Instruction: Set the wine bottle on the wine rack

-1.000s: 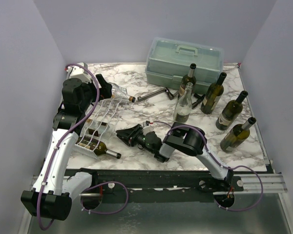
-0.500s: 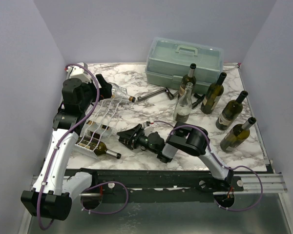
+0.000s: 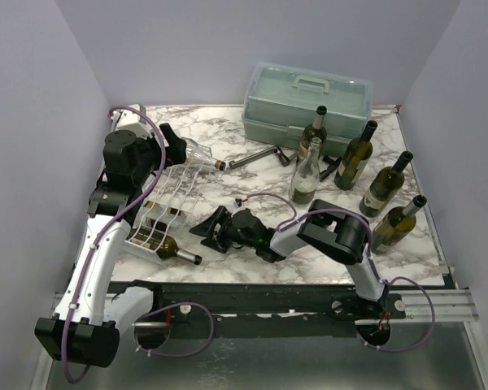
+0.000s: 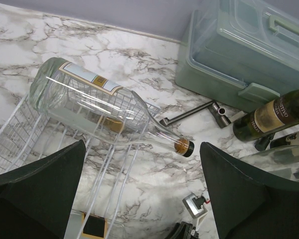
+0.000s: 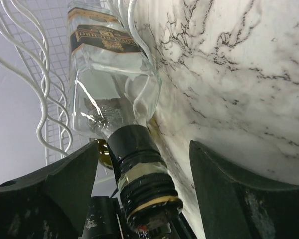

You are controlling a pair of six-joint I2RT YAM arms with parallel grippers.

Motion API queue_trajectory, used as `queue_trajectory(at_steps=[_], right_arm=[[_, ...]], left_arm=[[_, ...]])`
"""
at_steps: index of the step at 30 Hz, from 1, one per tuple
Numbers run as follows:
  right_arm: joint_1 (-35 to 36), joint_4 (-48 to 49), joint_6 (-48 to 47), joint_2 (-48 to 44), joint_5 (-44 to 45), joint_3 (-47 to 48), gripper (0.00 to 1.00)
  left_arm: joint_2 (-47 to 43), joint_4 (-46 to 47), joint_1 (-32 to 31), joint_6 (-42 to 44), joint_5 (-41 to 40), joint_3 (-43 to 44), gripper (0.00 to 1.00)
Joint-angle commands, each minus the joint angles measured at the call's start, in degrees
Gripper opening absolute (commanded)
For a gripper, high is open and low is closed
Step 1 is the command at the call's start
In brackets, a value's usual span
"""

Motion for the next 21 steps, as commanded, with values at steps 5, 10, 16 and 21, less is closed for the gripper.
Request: queue_trajectory(at_steps=[5,10,16,21], right_arm=[[0.2,-9.9,-6.8,-5.9,3.5,-4.4,0.81],[-0.1,-10.8,-9.0,-9.7,5.9,-7.0,0.77],[-1.8,-5.9,-9.5,-9.4,2.7,-6.5,0.49],[-1.9,-2.3,-9.5,-6.1,-1.9,-3.8,0.42]], left_arm=[[0.1,1.3,0.5,0.4,0.1,-0.7,0.98],[0.4,1.3,0.5,0.3,0.3,-0.7,0.98],[0.5,1.3,0.5,0.1,0.7,-0.7,0.98],[0.8,1.3,0.5,0.0,0.8,-0.8,0.99]])
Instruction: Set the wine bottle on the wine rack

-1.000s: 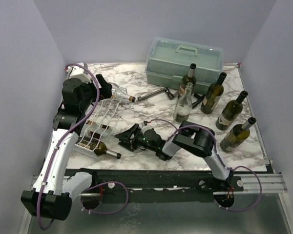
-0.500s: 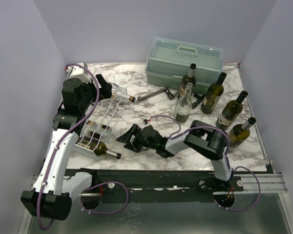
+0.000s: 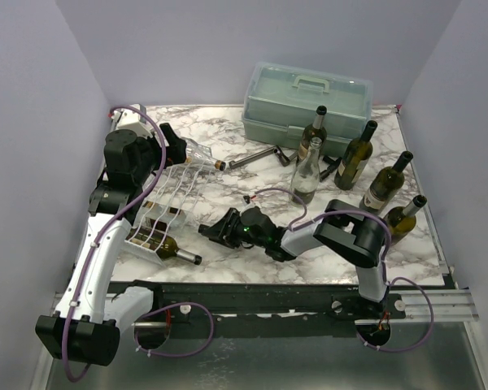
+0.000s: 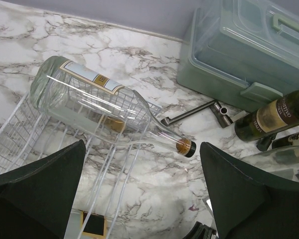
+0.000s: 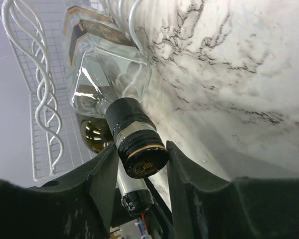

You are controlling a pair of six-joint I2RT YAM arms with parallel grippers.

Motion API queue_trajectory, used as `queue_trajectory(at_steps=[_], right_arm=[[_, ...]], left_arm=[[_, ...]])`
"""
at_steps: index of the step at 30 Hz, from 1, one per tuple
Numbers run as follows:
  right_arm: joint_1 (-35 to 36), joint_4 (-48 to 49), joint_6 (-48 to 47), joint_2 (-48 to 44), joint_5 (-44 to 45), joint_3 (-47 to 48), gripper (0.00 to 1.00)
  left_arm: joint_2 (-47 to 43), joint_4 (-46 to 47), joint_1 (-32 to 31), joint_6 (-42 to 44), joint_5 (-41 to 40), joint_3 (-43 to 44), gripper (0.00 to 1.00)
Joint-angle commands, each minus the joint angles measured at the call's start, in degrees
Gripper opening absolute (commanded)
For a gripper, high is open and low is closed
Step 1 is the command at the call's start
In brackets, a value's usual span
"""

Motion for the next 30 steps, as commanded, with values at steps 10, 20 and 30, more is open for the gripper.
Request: queue_trajectory(at_steps=[10,20,30], right_arm=[[-0.3,7.8,1.4,7.6,-6.9,6.0,0.28],[0.4,18.1,7.0,11.3,-6.7,4.4,0.18],[0.9,13.2,3.7,13.2,-8.4,8.4,0.33]], left_arm=[[0.5,1.3,0.3,0.1,0.8,-0.8,0.98],[1.0,1.3,0.4,-0.4,1.3,-0.8,0.98],[1.1,1.3,0.5,-0.5,1.5,-0.8,0.98]])
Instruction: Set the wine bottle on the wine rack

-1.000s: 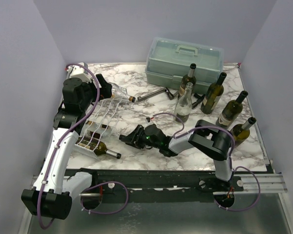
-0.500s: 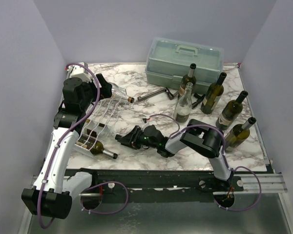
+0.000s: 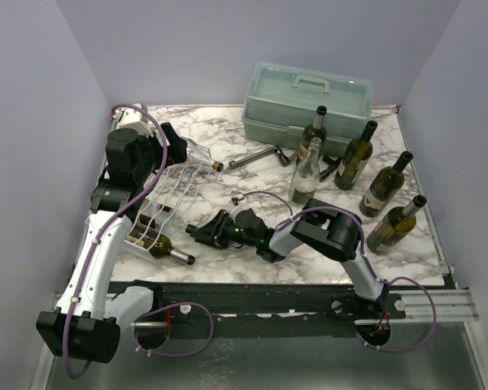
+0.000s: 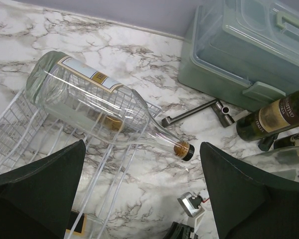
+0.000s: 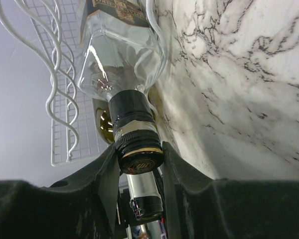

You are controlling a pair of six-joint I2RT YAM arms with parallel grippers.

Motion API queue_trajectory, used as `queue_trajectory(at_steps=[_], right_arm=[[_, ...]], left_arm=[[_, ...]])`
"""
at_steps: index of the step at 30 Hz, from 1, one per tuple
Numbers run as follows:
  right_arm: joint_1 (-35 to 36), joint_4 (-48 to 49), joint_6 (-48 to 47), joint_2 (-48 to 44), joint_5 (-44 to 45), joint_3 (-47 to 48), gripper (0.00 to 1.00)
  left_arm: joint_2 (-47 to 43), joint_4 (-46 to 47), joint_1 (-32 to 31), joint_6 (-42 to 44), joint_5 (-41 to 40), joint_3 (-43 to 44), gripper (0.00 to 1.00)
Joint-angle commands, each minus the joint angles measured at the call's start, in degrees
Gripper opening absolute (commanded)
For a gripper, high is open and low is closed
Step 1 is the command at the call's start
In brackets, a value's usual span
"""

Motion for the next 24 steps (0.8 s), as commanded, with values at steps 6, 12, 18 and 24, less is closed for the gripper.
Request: queue_trajectory(at_steps=[6,12,18,24], right_arm=[[0.7,-3.4,-5.1,0.4,-2.0,2.2,0.45],[0.6,-3.5,-6.9,-2.7,-1.2,-1.2,0.69],[0.7,-8.3,-10.2,-7.9,1.3,-4.5,0.85],[0.7,-17.4,-15.9,-15.2,4.2,-8.6,0.90]], left_arm=[[-0.1,1.0,0.4,-0.4,1.1,-0.8,0.98],[-0.1,1.0,0.4,-0.3,1.0,-0.9,0.98],[0.0,1.0,0.4,-0.4,1.1,-0.9,0.98],[0.0,1.0,0.4,-0.4,1.0,-0.9,0.98]])
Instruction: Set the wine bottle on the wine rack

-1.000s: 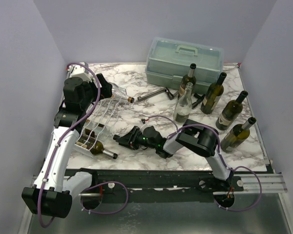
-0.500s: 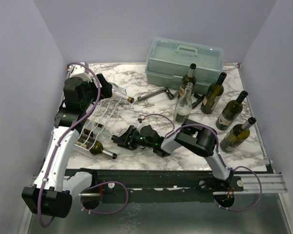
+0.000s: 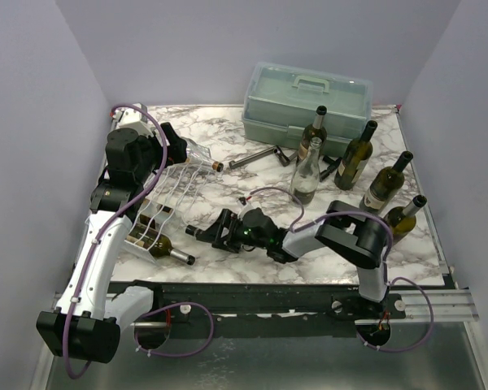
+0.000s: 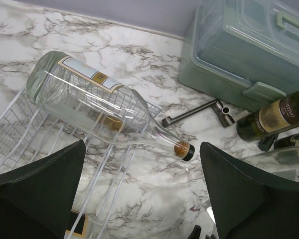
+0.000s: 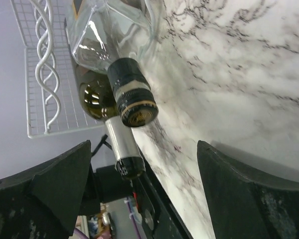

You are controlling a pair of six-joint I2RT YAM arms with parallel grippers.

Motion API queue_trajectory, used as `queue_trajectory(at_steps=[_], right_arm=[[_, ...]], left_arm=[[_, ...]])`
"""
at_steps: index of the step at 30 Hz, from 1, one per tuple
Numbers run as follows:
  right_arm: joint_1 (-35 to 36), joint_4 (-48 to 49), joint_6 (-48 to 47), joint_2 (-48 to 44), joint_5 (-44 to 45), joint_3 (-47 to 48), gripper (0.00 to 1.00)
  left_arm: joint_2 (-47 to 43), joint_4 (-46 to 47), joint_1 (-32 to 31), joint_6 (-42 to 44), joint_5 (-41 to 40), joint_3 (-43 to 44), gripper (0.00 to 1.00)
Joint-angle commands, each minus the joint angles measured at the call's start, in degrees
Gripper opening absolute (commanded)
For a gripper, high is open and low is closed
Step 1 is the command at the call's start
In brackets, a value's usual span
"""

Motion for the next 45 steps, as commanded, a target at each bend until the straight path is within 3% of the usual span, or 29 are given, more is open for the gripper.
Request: queue_trajectory(at_steps=[1,8,16,20,29,39,45], right_arm=[[0.5,-9.4,-6.5,-6.7,4.0,-3.9,0.89],[0.4,-24.1,-21.0,-23.4,13.0,-10.4,0.93],[0.4,-41.6,-34.9,-41.1,19.6,-10.0,0.97],[0.3,-50.3,-41.0,-47.4,25.2,-5.0,1.00],[0.3,-69.9,-52.7,-52.2,42.4,13.4,1.00],[-0.4,-78.1,-64.2,-51.2,60.2,31.7,1.00],[-5.0,-80.8,-67.6,-46.9,59.9,38.9,1.00]], left_arm=[[0.1,1.0,0.4,-0.4,1.1,-0.9,0.98],[0.6,1.0,0.4,-1.2,2.4,-0.6,0.98],[1.3,0.9,0.4,-1.6,3.5,-0.5,0.99],[1.6,1.0,0.4,-1.7,3.8,-0.5,0.99],[2.1,1.0,0.4,-2.0,4.3,-0.4,0.99],[2.0,1.0,0.4,-2.1,4.7,-0.4,0.99],[1.9,1.0,0.4,-2.1,4.6,-0.4,0.99]])
